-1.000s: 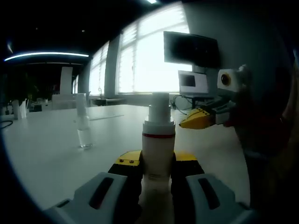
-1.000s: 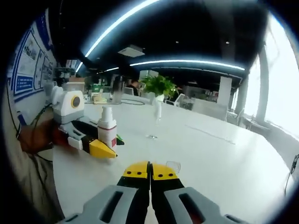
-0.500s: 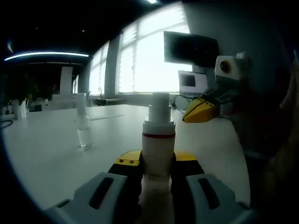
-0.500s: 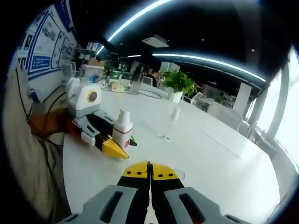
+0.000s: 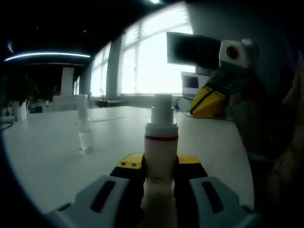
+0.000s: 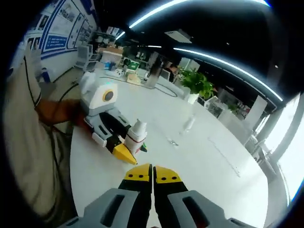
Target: Clamp pump bottle remove cover press pump head put on cover
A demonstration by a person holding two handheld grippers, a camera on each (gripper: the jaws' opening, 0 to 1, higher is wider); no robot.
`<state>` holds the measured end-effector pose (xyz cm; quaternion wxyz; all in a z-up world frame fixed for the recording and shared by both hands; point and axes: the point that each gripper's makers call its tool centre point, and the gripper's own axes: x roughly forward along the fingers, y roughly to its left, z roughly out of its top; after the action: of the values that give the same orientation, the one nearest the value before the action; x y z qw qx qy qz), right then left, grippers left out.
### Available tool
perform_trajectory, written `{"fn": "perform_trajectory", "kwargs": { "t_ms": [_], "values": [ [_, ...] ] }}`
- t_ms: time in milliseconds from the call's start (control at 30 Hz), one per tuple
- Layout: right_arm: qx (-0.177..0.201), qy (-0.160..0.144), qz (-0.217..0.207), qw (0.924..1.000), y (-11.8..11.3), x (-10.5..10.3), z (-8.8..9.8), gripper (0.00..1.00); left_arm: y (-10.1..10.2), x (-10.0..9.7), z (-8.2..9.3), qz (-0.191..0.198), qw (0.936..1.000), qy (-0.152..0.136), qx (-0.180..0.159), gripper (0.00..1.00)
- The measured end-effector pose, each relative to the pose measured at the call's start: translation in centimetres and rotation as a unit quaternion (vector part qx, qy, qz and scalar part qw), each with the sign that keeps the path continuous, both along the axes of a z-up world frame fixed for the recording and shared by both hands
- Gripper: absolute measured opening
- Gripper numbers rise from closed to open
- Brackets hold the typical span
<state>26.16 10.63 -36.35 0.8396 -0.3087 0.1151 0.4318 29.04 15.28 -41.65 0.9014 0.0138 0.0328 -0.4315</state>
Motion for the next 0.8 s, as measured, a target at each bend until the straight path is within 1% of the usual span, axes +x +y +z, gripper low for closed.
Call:
{"fn": "perform_trajectory", "kwargs": {
  "t_ms": [100, 167, 200, 233, 533, 667, 800],
  "values": [
    [-0.011, -0.004, 0.008, 0.9999, 0.3, -0.1, 0.6, 0.00, 0.0, 0.0, 0.0, 0.000, 1.0000, 0.000, 0.000, 0.14],
    [-0.025, -0.017, 0.015, 0.9994, 0.4, -0.1, 1.0, 0.00, -0.1, -0.1, 0.0, 0.000, 1.0000, 0.000, 0.000, 0.14],
    [-0.037, -0.017, 0.018, 0.9990, 0.4, -0.1, 1.0, 0.00, -0.1, -0.2, 0.1, 0.000, 1.0000, 0.000, 0.000, 0.14],
    [-0.041, -0.017, 0.019, 0.9988, 0.4, 0.0, 1.0, 0.00, -0.2, -0.2, 0.1, 0.000, 1.0000, 0.000, 0.000, 0.14],
    [-0.049, -0.007, 0.050, 0.9975, 1.4, -0.4, 2.1, 0.00, 0.1, 0.1, 0.0, 0.001, 1.0000, 0.001, -0.001, 0.14],
    [-0.062, -0.023, 0.064, 0.9958, 1.9, -0.2, 2.8, 0.00, 0.2, 0.1, 0.0, 0.001, 1.0000, 0.001, -0.001, 0.14],
    [-0.076, -0.029, 0.068, 0.9943, 2.1, 0.0, 3.3, 0.00, 0.1, 0.0, 0.0, 0.001, 1.0000, 0.000, -0.001, 0.14]
  ]
}}
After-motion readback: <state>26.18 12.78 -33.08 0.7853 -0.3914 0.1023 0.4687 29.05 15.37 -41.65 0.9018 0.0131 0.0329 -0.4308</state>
